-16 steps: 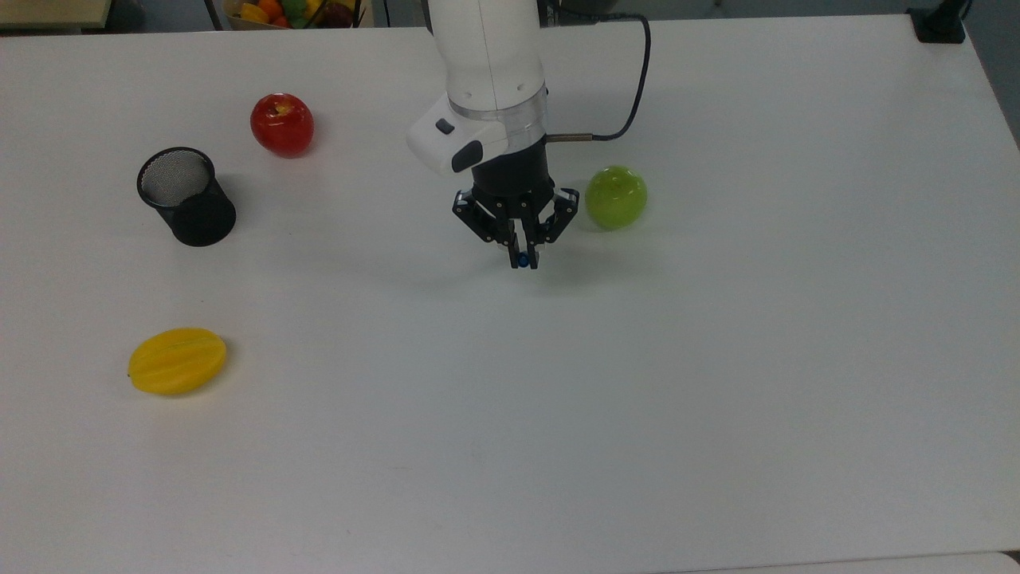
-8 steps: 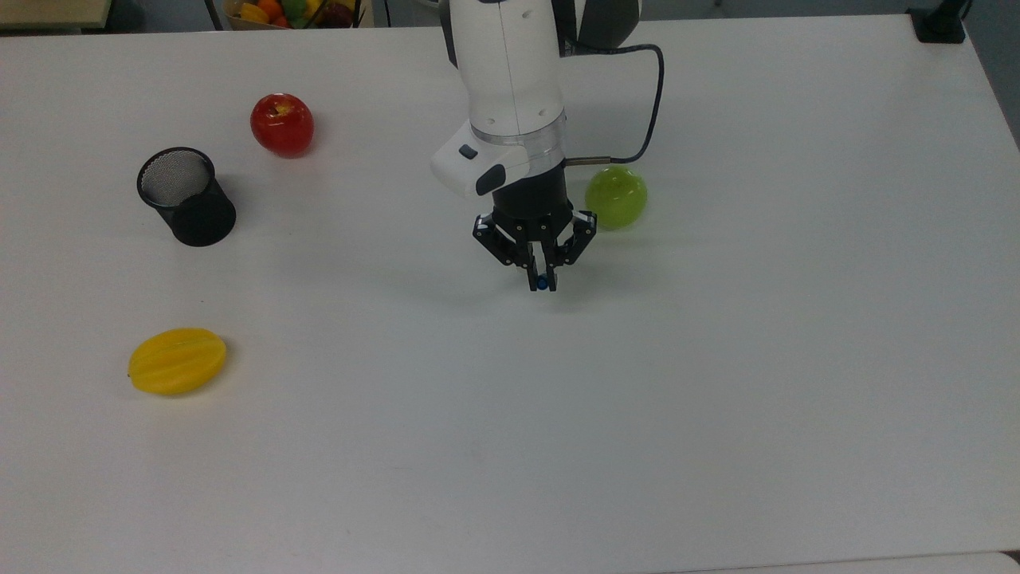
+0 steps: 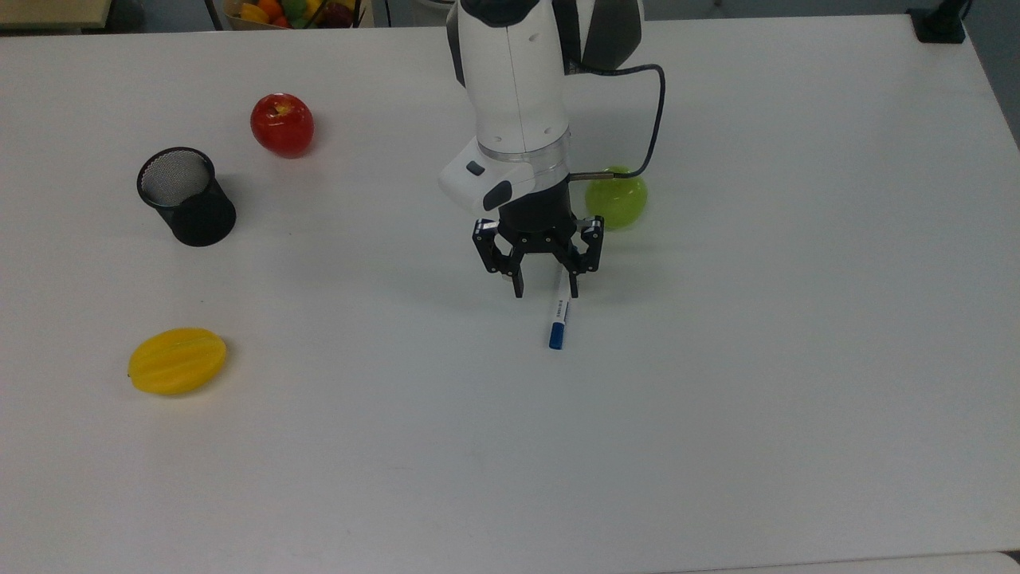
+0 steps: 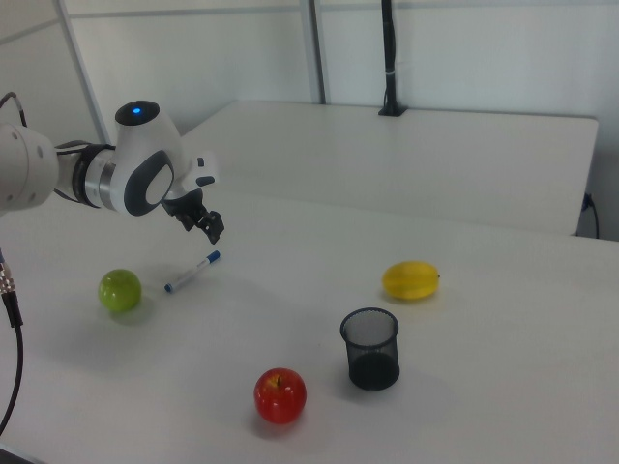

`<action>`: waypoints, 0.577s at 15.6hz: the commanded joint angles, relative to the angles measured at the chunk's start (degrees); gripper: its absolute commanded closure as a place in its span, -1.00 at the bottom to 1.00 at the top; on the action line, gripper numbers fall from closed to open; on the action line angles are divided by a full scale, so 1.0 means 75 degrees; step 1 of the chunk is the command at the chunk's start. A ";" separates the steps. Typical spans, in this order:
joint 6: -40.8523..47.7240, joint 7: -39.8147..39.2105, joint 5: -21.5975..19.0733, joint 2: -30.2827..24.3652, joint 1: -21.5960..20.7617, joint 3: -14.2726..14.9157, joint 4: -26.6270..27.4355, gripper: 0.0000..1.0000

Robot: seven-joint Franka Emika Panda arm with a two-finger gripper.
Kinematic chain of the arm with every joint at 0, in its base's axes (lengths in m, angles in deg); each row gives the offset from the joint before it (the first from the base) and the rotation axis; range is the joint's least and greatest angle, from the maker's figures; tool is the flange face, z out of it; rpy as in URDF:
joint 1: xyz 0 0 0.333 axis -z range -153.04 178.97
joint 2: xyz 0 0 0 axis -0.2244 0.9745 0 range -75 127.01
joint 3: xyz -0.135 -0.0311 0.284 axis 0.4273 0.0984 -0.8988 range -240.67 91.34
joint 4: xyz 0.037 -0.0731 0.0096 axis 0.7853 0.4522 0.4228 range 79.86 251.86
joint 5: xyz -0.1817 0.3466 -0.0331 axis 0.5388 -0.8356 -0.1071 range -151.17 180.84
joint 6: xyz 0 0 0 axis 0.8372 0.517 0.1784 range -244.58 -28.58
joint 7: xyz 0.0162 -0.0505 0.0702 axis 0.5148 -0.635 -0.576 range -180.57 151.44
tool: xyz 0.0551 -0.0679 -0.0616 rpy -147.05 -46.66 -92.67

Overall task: Take marker pen
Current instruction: 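Open the gripper to release the marker onto the table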

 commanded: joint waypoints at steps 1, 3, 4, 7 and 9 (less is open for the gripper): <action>-0.0121 -0.0046 -0.0001 -0.0102 -0.0031 0.0021 -0.0020 -1.00; -0.0051 0.0012 -0.0024 -0.0324 -0.0008 0.0021 -0.0008 -1.00; -0.0015 0.0024 -0.0036 -0.0453 -0.0008 0.0021 0.0003 -1.00; 0.0941 0.0024 -0.0025 -0.0968 0.0144 0.0009 -0.0043 -1.00; 0.1739 0.0024 -0.0025 -0.1378 0.0191 0.0021 -0.0055 -1.00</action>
